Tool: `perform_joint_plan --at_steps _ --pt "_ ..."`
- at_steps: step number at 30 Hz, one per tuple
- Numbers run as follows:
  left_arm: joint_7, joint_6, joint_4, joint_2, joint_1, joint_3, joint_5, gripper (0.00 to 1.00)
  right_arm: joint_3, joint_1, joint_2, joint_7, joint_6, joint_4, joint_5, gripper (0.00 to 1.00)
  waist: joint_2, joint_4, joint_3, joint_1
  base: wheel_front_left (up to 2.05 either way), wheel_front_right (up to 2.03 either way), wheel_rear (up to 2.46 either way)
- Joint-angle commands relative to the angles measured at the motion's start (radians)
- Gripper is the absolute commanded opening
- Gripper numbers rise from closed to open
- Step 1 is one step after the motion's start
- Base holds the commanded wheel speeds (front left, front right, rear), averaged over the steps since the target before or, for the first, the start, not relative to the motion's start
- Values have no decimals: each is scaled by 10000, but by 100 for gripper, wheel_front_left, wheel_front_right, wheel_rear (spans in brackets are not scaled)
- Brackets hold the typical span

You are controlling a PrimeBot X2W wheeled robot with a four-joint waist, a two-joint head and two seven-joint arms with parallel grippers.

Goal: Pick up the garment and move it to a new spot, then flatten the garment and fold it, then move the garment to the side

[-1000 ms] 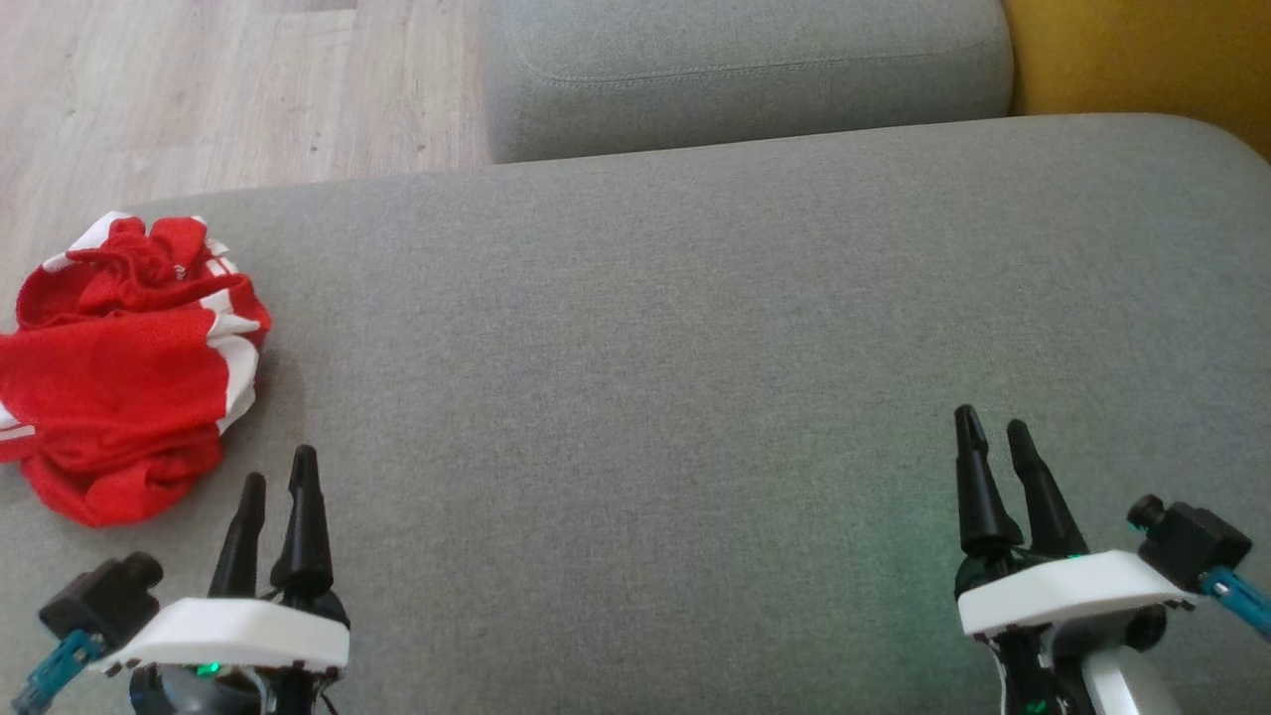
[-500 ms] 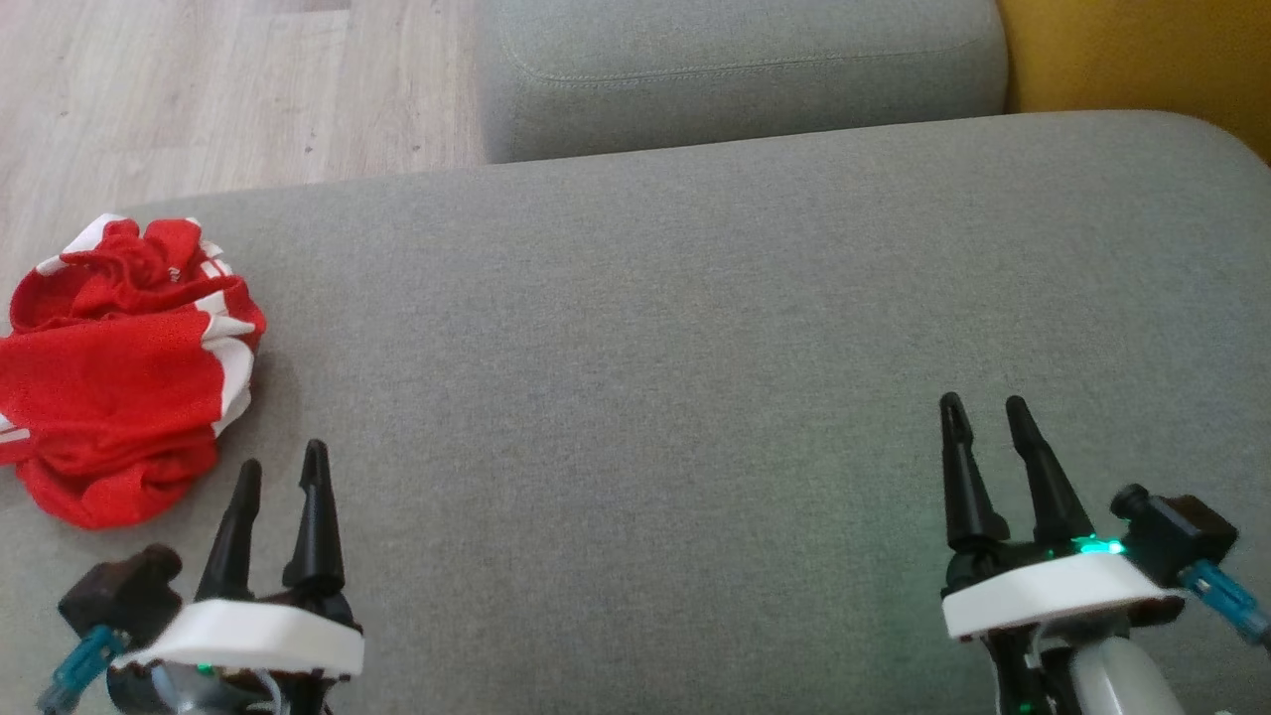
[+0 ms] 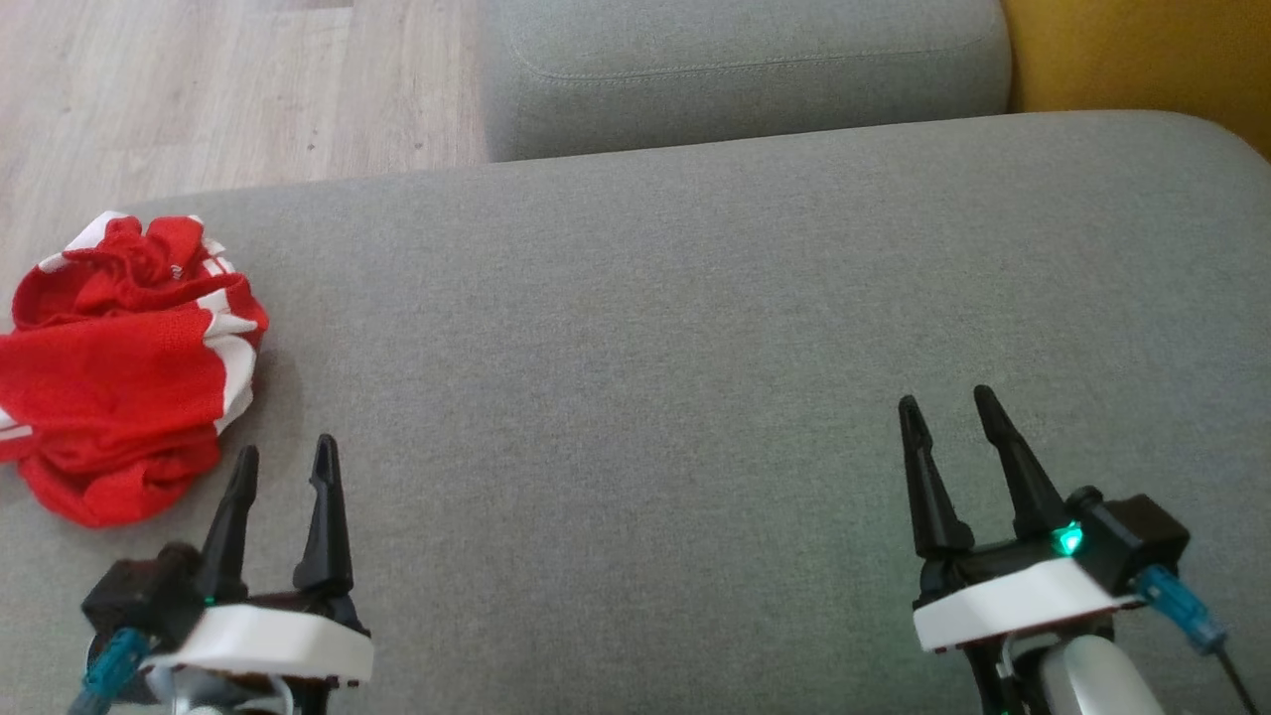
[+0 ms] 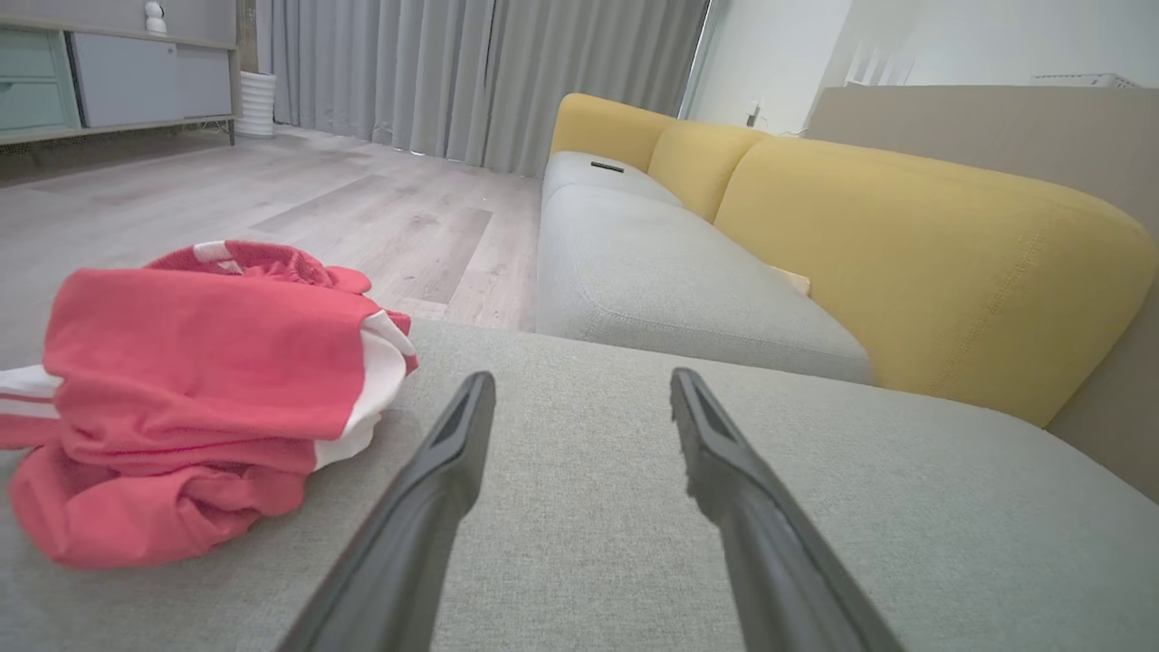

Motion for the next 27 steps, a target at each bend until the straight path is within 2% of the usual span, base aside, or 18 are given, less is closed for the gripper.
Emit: perform_joint_plan --at_steps 1,10,19,27 --pt "-140 26 -478 159 -214 288 293 100 228 -488 -77 -142 -6 -279 -249 100 0 1 1 0 0 0 0" --pt "-404 -41 -603 175 -132 223 1427 100 172 -511 -84 -407 -7 214 -1159 100 0 37 20 0 0 0 0" --pt "-666 -279 -605 130 -34 170 2274 100 -20 -463 -91 -672 -7 153 -2008 100 0 72 47 0 0 0 0" --pt "-678 -364 -519 60 -44 296 2325 100 -277 -410 -91 -684 -7 430 -1817 100 0 76 48 0 0 0 0"
